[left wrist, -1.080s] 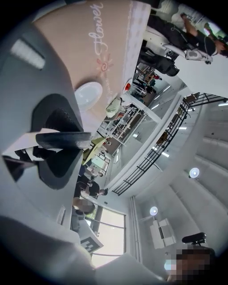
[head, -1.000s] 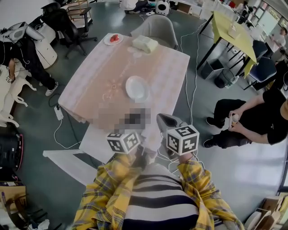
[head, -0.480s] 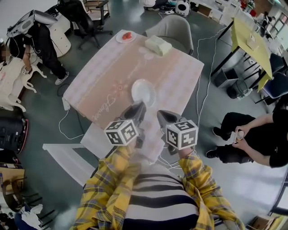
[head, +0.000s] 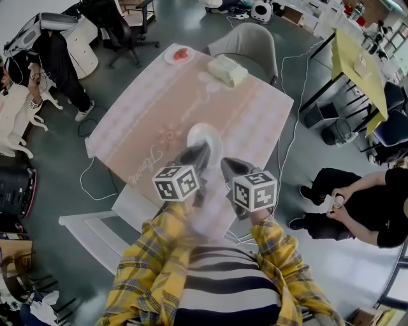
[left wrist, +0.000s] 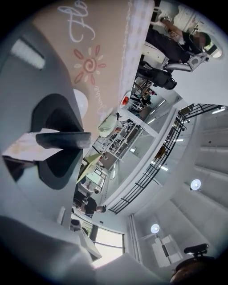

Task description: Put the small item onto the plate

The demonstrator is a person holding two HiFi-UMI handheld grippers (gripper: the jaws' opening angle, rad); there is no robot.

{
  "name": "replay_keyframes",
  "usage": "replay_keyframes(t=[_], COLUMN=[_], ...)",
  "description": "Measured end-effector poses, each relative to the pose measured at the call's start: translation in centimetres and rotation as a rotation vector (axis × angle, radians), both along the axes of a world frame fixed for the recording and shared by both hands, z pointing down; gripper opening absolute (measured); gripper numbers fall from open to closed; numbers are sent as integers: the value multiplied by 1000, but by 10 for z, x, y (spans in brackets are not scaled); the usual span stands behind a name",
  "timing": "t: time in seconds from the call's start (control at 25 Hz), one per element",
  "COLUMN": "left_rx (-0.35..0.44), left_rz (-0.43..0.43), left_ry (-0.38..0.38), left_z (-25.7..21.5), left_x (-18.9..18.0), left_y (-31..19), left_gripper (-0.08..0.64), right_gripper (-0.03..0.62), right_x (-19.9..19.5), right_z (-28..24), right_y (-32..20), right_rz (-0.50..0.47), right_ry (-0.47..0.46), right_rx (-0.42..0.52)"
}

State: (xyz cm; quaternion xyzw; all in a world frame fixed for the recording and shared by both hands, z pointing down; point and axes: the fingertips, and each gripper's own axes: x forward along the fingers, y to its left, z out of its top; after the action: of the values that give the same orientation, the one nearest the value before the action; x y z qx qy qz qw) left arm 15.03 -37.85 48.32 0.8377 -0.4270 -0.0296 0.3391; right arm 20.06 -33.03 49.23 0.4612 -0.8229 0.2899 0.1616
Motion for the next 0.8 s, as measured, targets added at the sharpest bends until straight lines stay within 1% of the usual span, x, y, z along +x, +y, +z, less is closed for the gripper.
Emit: replay_keyframes(t=[0.12, 0.24, 0.4, 0.56, 0.72, 0.8], left_rx=[-10, -20, -41, -77, -109, -112], left_rz=[8, 33, 57, 68, 94, 123], left_ry=[-17, -33, -11, -19, -5, -39], left_z=[8, 16, 22, 33, 39, 43], left_x=[-2, -1, 3, 2, 5, 8], left_y=[-12, -20, -26, -29, -29, -28], left_gripper=[94, 94, 94, 94, 94, 94], right_gripper=[-3, -3, -3, -3, -3, -3], right_x=[-4, -9, -11, -13, -17, -19], right_z=[8, 17, 24, 28, 33, 35], right_y=[-12, -22, -34, -42, -46, -47], right_rz=[0, -5, 5, 3, -1, -5], right_ry=[4, 12, 6, 5, 0, -3], right_rx=[-16, -32, -55, -68, -80, -83])
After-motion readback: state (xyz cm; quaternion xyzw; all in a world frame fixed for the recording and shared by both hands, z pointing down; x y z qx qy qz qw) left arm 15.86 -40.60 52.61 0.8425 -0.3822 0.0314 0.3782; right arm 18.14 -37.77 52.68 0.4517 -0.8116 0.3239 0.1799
